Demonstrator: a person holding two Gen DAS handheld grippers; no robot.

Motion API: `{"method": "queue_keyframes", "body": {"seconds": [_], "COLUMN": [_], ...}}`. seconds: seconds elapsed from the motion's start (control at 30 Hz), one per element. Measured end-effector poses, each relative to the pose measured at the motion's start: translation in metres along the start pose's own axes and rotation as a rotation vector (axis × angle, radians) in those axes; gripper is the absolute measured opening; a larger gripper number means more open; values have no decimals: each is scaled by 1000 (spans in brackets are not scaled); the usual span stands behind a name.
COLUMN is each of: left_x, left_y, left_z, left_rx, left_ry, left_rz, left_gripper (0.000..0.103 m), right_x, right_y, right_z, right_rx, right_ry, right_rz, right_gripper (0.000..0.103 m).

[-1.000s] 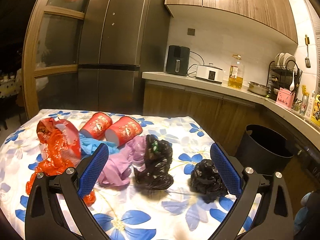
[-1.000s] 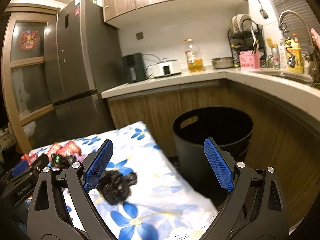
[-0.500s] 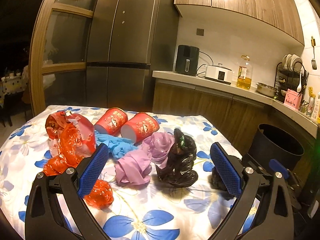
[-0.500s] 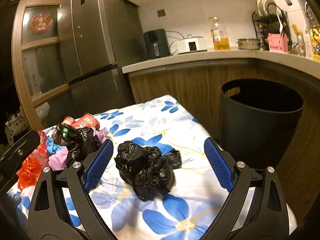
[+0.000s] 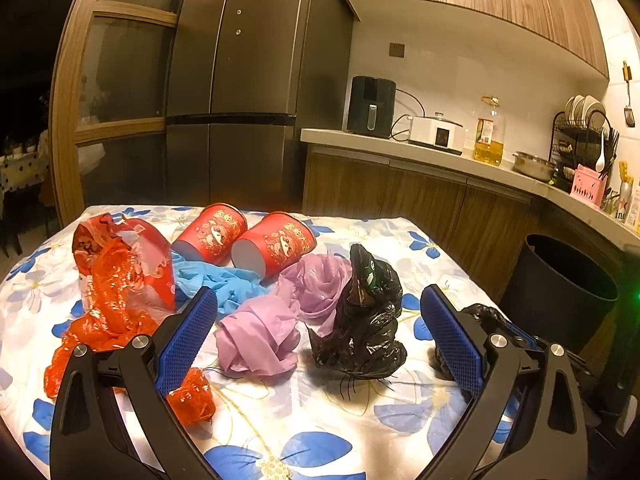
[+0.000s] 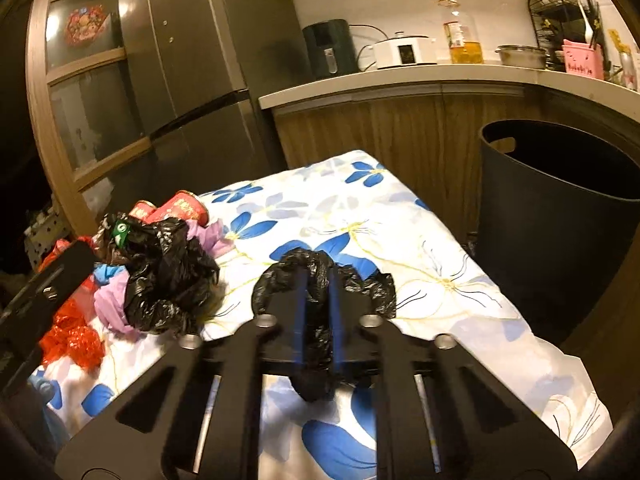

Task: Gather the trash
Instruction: 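Grasp the black bag with the right tool while the left tool grasps another black bag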

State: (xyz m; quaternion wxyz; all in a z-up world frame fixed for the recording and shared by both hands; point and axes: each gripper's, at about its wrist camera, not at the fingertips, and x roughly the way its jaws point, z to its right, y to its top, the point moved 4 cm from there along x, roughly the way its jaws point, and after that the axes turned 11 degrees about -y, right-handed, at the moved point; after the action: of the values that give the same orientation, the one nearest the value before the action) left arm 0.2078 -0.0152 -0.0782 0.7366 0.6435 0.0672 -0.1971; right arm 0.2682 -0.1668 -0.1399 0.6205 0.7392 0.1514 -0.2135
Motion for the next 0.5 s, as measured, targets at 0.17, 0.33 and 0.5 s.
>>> {"method": "queue_keyframes", "body": {"seconds": [0.17, 0.33, 0.5], "left_x": [17, 38, 54], "left_y": [2, -1, -12], "left_z": [6, 11, 10], "left_rx": [8, 17, -3], "left_ry": [-3, -7, -15], "left_rz": [-35, -97, -182], "left_gripper": [92, 74, 40], "right_x": [-16, -33, -41], "right_y": [4, 9, 15], "right_z": [5, 16, 21], "right_rx": [1, 17, 17], "right_ry": [8, 1, -3], "right_rz": [39, 69, 88], "right_gripper": [2, 2, 2]}}
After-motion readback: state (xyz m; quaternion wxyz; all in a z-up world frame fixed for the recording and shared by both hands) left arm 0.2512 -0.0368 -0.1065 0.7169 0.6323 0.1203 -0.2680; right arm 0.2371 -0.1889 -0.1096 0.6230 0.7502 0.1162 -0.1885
